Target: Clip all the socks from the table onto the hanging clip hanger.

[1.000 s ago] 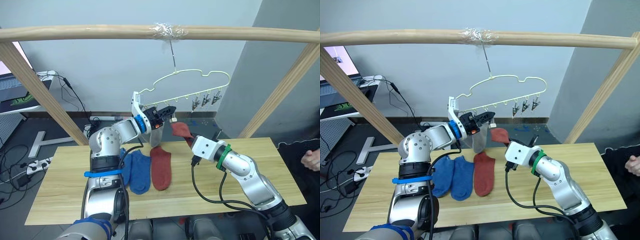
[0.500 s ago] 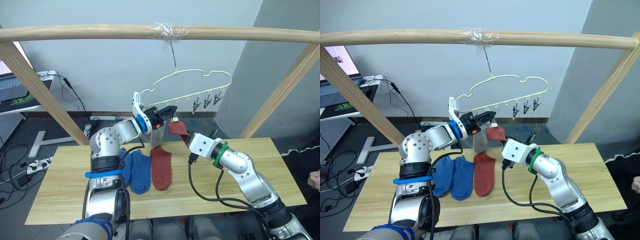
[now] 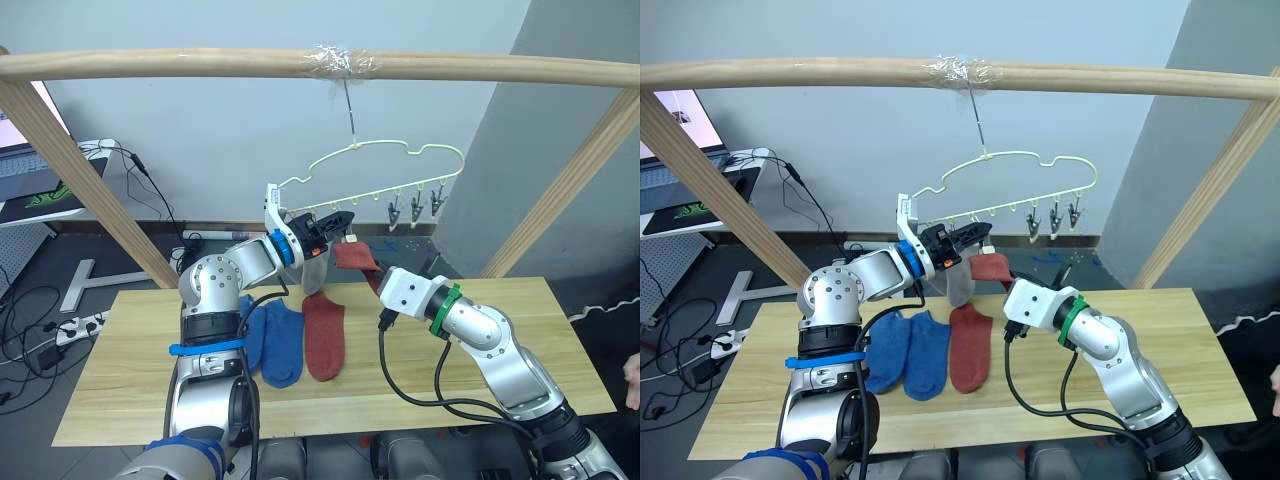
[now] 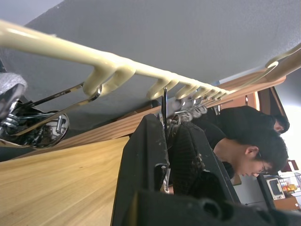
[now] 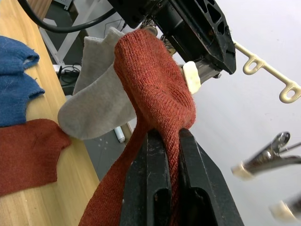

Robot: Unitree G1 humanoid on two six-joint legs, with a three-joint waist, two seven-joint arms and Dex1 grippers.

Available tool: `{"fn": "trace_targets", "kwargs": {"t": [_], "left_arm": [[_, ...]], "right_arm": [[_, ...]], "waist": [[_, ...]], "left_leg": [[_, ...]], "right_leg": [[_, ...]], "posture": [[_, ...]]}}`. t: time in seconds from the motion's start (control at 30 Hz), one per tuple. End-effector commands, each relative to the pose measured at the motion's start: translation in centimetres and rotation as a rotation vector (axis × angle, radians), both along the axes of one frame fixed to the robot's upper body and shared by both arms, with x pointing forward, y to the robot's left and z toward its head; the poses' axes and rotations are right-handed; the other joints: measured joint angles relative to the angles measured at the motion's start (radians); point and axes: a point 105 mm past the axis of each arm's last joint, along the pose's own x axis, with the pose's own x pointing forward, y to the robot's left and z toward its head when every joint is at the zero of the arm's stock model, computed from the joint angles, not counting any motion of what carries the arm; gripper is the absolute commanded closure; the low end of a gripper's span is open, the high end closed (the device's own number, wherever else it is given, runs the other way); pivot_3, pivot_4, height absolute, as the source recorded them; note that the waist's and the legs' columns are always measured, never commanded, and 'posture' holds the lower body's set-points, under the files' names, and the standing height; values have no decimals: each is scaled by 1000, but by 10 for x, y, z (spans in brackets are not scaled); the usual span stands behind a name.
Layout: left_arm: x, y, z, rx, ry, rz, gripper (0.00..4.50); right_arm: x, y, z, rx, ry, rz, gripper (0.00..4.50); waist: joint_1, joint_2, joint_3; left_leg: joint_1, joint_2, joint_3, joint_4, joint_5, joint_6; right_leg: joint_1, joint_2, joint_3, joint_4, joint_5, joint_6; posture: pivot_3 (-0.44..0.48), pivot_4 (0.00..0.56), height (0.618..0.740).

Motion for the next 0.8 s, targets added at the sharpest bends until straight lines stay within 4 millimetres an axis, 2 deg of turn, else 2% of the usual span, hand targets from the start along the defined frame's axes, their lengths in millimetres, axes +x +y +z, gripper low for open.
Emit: {"fn": "trace_targets", "kwargs": {"t": [0.03,0.37,0.8], "left_arm": [[-6,-6,22,-44,-77,-42,4312],[-9,-8,24,-57,-73,-58,4312],[-11,-7,21,-26,-86,-57,4312]], "right_arm": [[0,0,14,17,-57,-1,4492],[10,1,6,52,-28,-43,4492],[10,3,22,72,-107,-43,4492]], "waist": [[0,0,0],[1,0,0],[1,0,0]], "left_leg": [[0,0,0,0,0,0],[0,0,0,0,0,0],[-3,0,-1,-1,0,0]], "right_leg": [[0,0,0,0,0,0],[0,0,0,-1,0,0],[0,0,-1,-3,0,0]], "posture": [[70,128,740],[70,134,740],[71,134,740]]}}
